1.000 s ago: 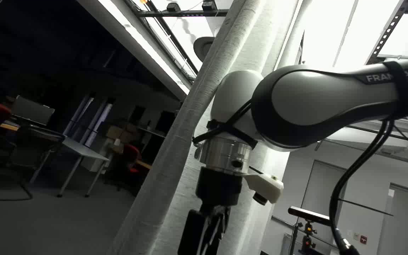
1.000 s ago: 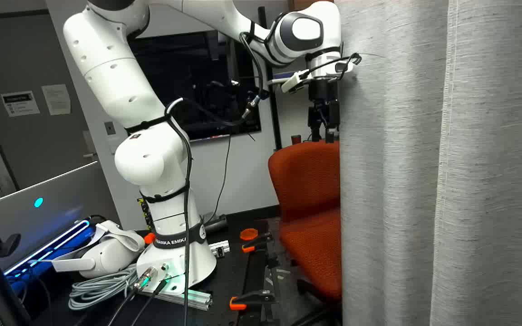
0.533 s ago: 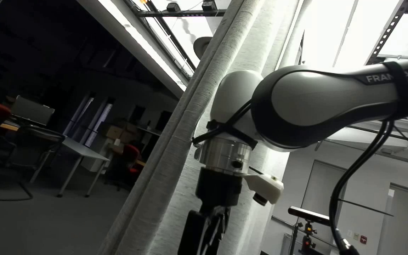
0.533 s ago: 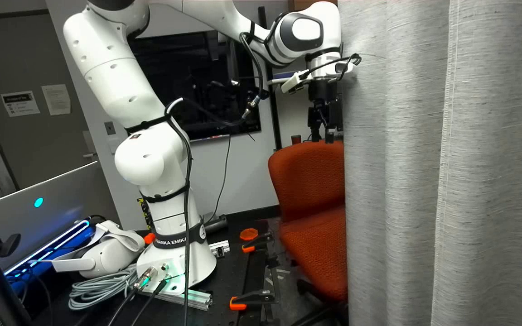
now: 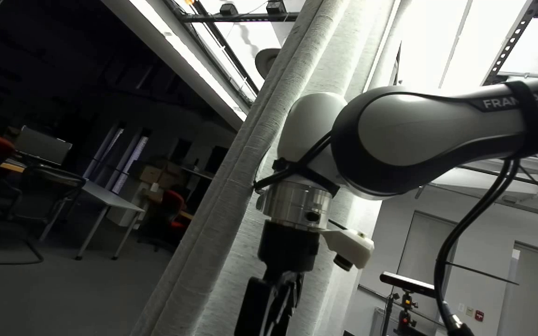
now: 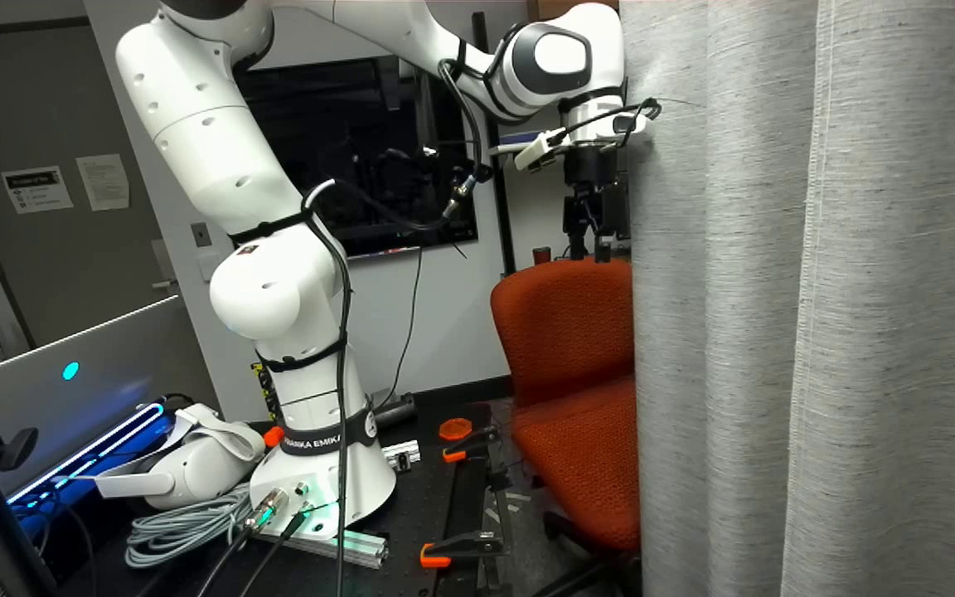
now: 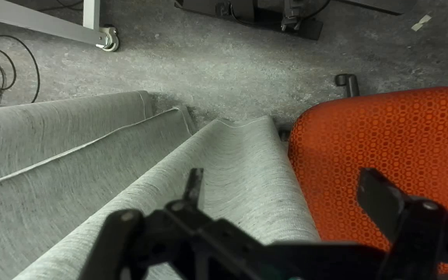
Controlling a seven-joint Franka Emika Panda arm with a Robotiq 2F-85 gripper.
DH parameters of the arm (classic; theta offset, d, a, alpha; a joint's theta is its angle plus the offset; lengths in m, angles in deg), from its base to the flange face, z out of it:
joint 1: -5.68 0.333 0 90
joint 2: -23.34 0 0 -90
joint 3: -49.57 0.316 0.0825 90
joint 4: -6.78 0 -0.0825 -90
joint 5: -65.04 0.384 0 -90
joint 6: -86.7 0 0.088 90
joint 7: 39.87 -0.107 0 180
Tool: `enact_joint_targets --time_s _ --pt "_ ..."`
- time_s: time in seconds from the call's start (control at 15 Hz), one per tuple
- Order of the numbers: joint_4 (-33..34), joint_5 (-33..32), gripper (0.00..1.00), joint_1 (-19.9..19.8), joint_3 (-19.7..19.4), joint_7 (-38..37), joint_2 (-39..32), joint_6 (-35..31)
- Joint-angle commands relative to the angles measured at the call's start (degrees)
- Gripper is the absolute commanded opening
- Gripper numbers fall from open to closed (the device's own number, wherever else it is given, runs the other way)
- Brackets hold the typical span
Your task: Slide the curtain to the right
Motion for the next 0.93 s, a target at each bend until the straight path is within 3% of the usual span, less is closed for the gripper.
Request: enact_joint_targets --time_s 0.0,0.47,0.87 --pt "0.1 -0.3 1.0 1.1 -1.1 -0.3 -0.1 0.1" --pt "-0.1 -1.2 1.0 0.9 -1.4 -0.3 0.9 -2.9" --pt "-1.9 -0.7 1.0 1.3 -2.2 1.8 4.8 -13.4"
